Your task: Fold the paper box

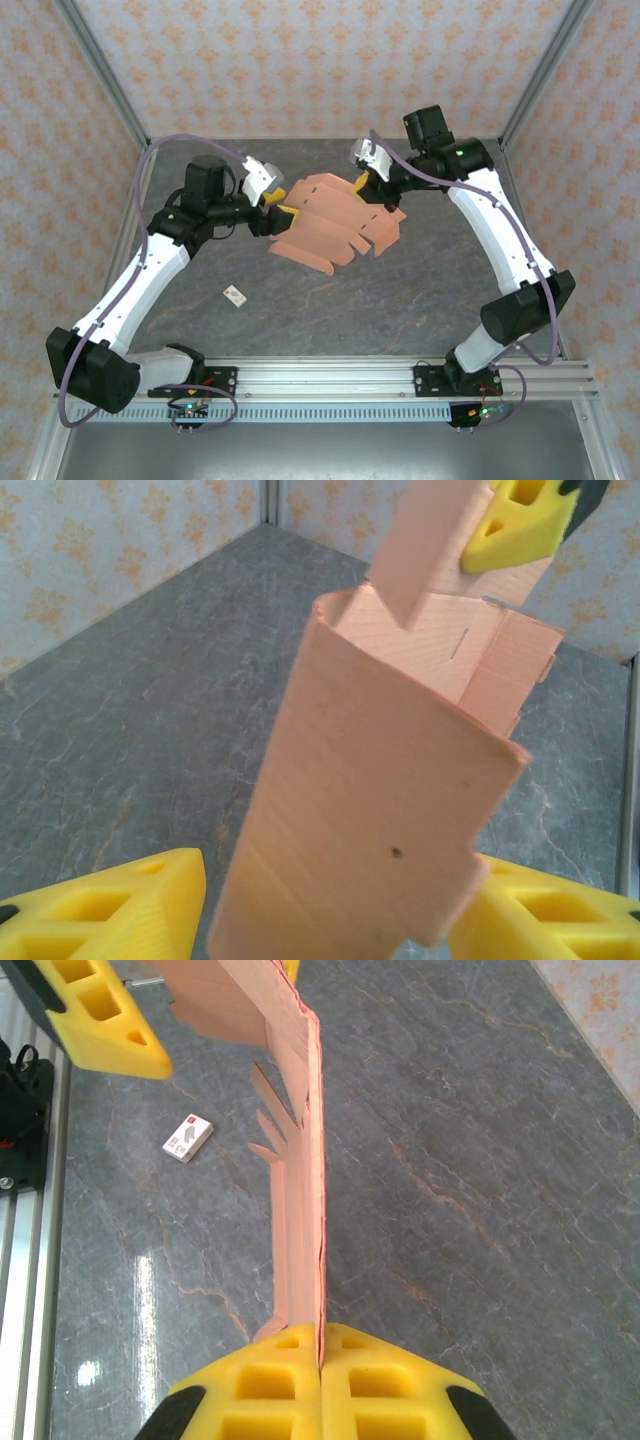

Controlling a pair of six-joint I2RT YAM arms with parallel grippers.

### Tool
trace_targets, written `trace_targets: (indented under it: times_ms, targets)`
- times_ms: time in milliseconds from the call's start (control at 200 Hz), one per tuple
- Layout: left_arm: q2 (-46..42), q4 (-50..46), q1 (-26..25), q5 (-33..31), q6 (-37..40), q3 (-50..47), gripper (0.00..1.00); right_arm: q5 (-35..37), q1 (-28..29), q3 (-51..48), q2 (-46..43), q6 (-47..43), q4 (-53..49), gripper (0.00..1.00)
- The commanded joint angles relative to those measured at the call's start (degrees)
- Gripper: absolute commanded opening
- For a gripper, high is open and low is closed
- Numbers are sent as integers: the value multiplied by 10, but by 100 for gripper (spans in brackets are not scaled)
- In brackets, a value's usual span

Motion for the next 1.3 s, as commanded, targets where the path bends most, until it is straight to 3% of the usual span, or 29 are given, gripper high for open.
trace_targets:
  times_ms: [0, 185, 370, 505, 691, 816, 1091, 1296]
  targets:
    - [-1, 49, 4, -34, -4, -6, 66, -35, -5, 17, -20, -25, -26, 0]
    - [8, 50, 6, -21, 12, 5, 71, -48, -10, 22, -18, -42, -51, 0]
    - [58, -40, 6, 69, 61, 66, 67, -65, -13, 19, -24, -55, -52, 0]
    - [71, -61, 6, 109, 77, 79, 51, -62, -14, 18, -24, -58, -51, 0]
    - [72, -91, 6, 117, 95, 93, 14, -50, -17, 16, -23, -56, -40, 0]
    - [67, -89, 6, 135, 81, 92, 0, -8, -14, -4, -31, -14, 16, 0]
    - [64, -54, 6, 100, -32, 92, 0, 119, 26, -122, -109, 22, 195, 0]
    - [74, -44, 6, 95, -104, 112, 0, 281, 89, -232, -170, -15, 347, 0]
